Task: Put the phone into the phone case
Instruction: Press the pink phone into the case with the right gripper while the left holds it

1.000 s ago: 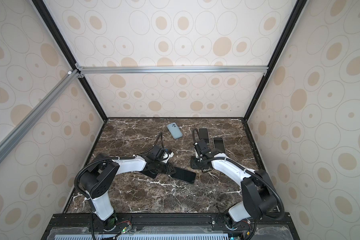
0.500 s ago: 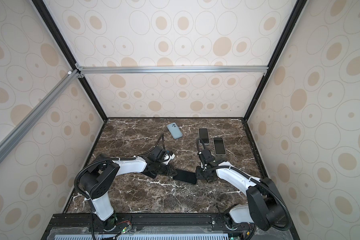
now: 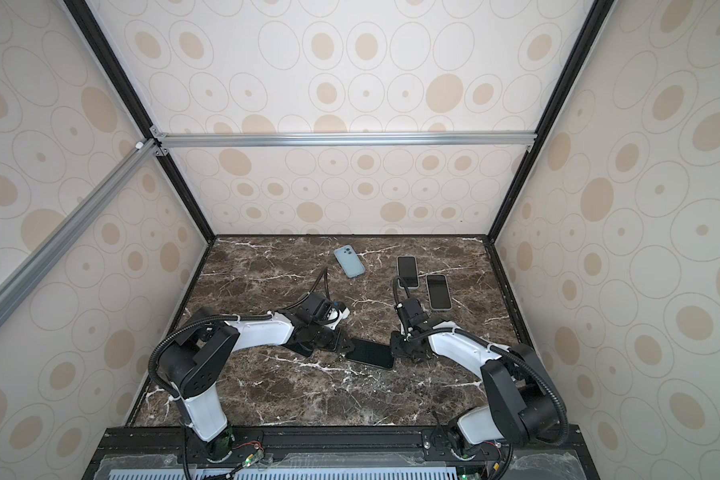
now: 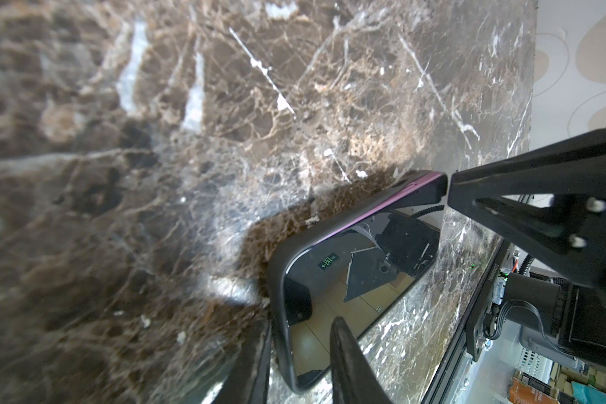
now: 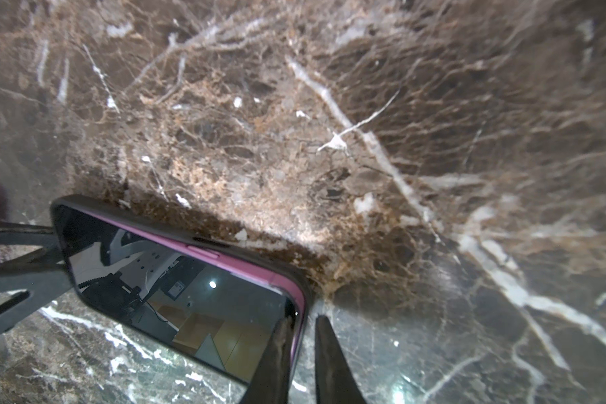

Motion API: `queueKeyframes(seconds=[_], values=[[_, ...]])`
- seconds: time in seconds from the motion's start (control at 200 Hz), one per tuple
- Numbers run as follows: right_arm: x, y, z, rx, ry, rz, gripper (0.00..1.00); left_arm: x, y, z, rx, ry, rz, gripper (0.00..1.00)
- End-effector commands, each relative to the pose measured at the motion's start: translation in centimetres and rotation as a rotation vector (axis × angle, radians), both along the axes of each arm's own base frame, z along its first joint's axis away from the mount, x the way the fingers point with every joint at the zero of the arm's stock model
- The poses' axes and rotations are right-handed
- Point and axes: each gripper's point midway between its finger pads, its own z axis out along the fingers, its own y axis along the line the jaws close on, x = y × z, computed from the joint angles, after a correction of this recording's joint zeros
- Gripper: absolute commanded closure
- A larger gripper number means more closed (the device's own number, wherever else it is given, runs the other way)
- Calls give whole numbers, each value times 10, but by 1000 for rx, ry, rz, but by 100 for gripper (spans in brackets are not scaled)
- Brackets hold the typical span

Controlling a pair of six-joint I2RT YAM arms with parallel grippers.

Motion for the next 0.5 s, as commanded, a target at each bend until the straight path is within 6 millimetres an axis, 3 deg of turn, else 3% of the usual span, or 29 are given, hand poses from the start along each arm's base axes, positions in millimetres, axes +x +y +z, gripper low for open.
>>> queueKeyframes(seconds=[0.0,0.495], values=[[-2,1,-6,8,23,8,84,2,-3,5,-1,-17,-14,70],[-28,-5,-51,-51,214,20,88,0,-4,2,-5,0,-14,70]])
